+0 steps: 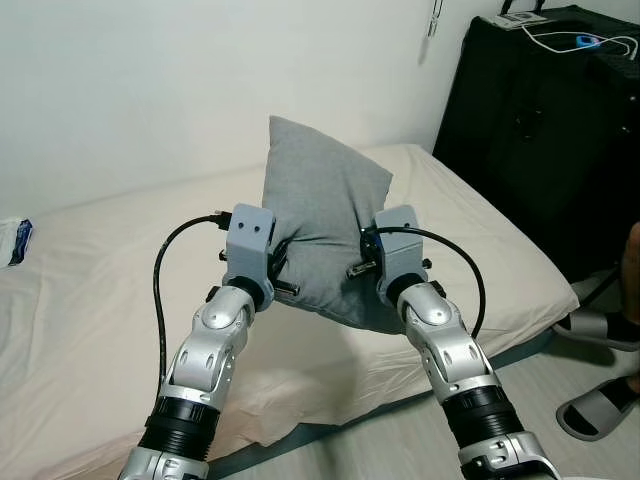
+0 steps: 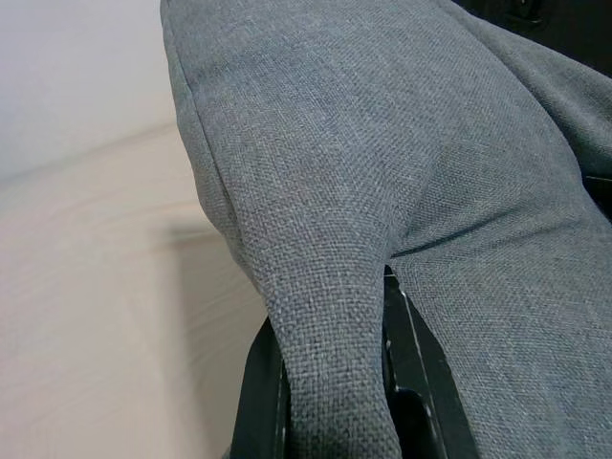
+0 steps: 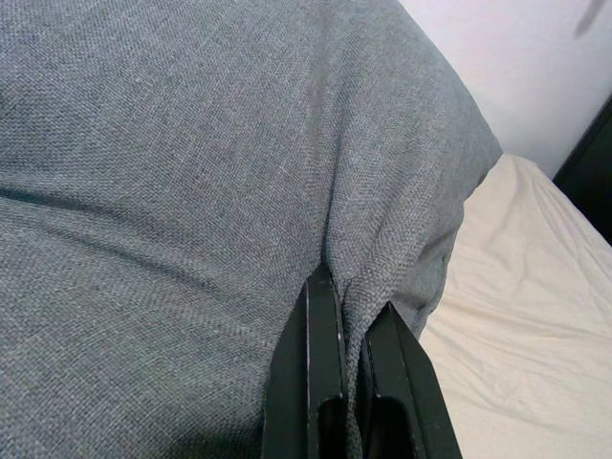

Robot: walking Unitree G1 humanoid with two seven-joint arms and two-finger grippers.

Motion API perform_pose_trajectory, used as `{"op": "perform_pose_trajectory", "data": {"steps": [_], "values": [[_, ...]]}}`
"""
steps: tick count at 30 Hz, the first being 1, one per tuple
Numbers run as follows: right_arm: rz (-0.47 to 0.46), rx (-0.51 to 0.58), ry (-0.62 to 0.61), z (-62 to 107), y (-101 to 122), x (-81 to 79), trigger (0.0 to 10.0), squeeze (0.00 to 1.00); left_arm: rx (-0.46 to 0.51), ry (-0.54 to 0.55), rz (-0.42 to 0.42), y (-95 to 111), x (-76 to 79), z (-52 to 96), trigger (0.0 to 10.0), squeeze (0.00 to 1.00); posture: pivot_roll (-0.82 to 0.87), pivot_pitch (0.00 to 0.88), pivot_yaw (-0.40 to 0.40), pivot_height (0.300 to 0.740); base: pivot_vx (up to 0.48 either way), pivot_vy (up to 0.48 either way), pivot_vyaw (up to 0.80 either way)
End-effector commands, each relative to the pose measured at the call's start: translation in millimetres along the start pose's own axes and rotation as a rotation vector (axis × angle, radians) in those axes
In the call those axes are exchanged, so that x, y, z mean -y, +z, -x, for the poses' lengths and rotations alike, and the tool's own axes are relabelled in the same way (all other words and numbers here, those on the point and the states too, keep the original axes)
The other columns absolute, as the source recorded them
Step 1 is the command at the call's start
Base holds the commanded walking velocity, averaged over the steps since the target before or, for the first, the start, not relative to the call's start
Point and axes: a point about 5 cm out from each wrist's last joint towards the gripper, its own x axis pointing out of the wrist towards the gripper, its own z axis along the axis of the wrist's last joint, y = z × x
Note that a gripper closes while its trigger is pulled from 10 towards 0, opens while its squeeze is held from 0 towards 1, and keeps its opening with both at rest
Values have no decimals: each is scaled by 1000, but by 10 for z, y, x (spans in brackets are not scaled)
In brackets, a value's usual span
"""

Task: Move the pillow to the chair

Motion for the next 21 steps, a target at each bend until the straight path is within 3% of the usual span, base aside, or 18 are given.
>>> {"op": "perform_pose_trajectory", "data": {"steps": [1, 21], "values": [[17, -29, -67, 46, -67, 146, 10000, 0, 65, 117, -24, 94, -239, 44, 10000, 0, 14, 59, -1, 740, 0, 0, 0], [17, -28, -71, 42, -61, 154, 10000, 0, 70, 113, -32, 110, -236, 36, 10000, 0, 14, 61, 1, 740, 0, 0, 0]]}}
